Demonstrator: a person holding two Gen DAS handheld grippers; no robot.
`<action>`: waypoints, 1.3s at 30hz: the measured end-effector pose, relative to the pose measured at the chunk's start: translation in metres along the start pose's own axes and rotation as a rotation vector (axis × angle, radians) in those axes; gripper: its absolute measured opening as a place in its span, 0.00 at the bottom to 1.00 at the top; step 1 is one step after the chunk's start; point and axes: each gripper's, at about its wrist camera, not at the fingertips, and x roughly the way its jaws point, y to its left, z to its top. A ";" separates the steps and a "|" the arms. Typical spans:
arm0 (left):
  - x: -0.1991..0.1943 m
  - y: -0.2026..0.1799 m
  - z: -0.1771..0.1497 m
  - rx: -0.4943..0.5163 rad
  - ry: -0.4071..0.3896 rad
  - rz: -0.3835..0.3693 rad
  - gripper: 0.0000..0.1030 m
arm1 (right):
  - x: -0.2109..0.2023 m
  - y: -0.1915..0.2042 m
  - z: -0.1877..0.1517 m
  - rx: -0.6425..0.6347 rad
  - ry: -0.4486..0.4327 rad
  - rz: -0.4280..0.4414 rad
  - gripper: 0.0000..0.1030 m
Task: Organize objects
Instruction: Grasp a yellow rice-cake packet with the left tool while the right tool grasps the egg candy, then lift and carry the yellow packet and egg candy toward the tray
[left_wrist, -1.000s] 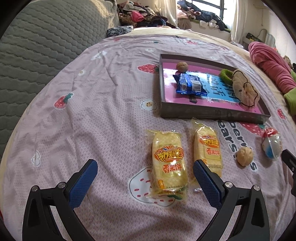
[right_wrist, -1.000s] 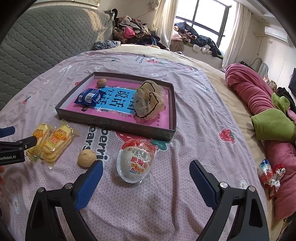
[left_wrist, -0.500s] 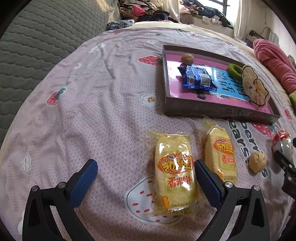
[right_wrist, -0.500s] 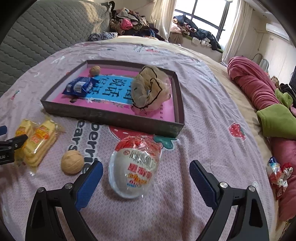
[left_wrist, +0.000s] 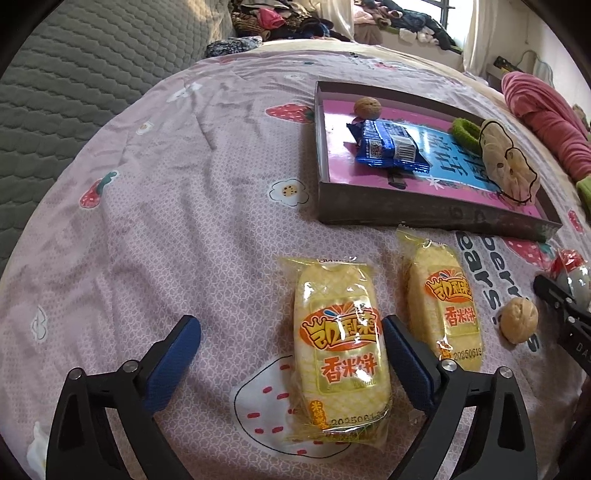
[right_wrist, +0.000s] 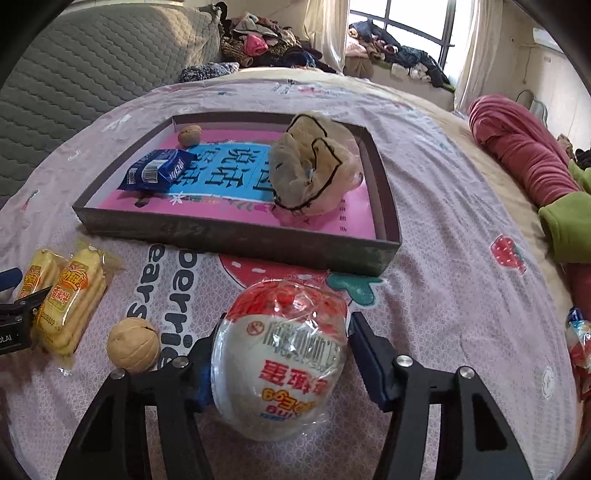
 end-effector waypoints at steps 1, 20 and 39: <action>0.000 -0.001 0.000 0.005 0.001 0.000 0.92 | -0.001 0.000 0.000 -0.001 -0.008 0.001 0.59; -0.022 -0.012 -0.006 0.036 -0.041 -0.006 0.39 | -0.030 0.003 -0.008 0.002 -0.092 0.095 0.53; -0.074 -0.027 -0.010 0.057 -0.095 -0.053 0.39 | -0.080 0.013 -0.011 -0.019 -0.139 0.119 0.52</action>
